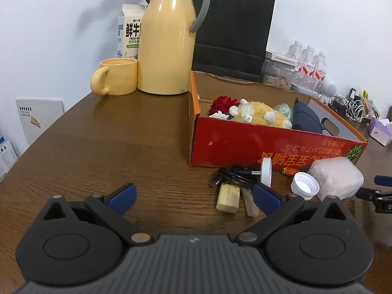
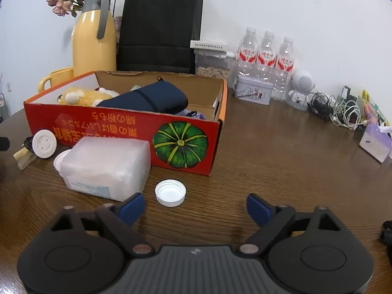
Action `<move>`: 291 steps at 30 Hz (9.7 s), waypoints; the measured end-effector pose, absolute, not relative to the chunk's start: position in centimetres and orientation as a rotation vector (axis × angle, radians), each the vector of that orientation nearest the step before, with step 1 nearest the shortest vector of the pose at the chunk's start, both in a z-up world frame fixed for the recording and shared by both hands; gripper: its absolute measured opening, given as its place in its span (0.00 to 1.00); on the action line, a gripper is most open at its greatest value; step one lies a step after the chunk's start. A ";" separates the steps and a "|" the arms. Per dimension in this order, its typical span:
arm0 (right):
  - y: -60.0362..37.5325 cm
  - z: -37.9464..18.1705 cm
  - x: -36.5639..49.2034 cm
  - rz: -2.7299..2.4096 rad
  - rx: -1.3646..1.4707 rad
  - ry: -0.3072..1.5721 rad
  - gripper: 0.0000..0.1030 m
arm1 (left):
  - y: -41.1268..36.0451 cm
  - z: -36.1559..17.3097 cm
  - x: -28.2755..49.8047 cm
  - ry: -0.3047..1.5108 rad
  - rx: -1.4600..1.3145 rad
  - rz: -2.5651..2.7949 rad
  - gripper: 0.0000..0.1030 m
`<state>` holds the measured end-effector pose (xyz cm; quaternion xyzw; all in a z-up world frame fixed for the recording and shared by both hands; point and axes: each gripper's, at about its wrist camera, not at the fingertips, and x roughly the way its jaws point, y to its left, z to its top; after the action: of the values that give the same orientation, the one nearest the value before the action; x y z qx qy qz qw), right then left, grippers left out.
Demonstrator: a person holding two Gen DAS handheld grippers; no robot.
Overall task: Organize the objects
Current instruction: 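Move both grippers back toward the remaining caps and beige block, then grasp a white bottle cap with the right gripper while the left grasps the beige block, then carry the cap and beige block into the box and open both grippers, then move both grippers back toward the translucent white box and white cap, then grasp the translucent white box with the right gripper while the left grasps a white cap, then carry the white box and cap into the box and open both grippers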
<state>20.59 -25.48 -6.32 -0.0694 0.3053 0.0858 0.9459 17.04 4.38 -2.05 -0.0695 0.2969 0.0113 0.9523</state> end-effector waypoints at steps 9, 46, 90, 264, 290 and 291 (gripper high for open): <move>-24.8 -6.6 21.9 0.225 -0.095 0.636 0.36 | 4.4 -2.6 17.0 0.600 -0.161 -0.002 1.00; -22.3 -4.5 16.2 0.254 -0.091 0.400 0.27 | 1.3 -3.6 19.2 0.651 -0.021 -0.007 0.65; -20.4 -0.5 16.6 0.324 -0.075 0.258 0.27 | -0.2 3.0 17.2 0.383 -0.130 -0.097 0.22; -18.6 -3.5 16.6 0.227 0.006 0.345 0.79 | -4.2 -1.5 17.7 0.386 0.029 -0.173 0.11; -16.6 3.0 23.9 0.257 -0.005 0.241 0.79 | -2.3 6.7 24.4 0.233 -0.123 -0.196 0.10; -16.5 3.0 24.4 0.257 -0.004 0.246 0.79 | -2.1 6.6 24.9 0.235 -0.131 -0.196 0.10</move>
<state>24.44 -16.54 2.97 -0.0022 0.1225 0.1280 0.9842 24.90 -2.13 6.61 -0.0653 0.1169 -0.0976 0.9862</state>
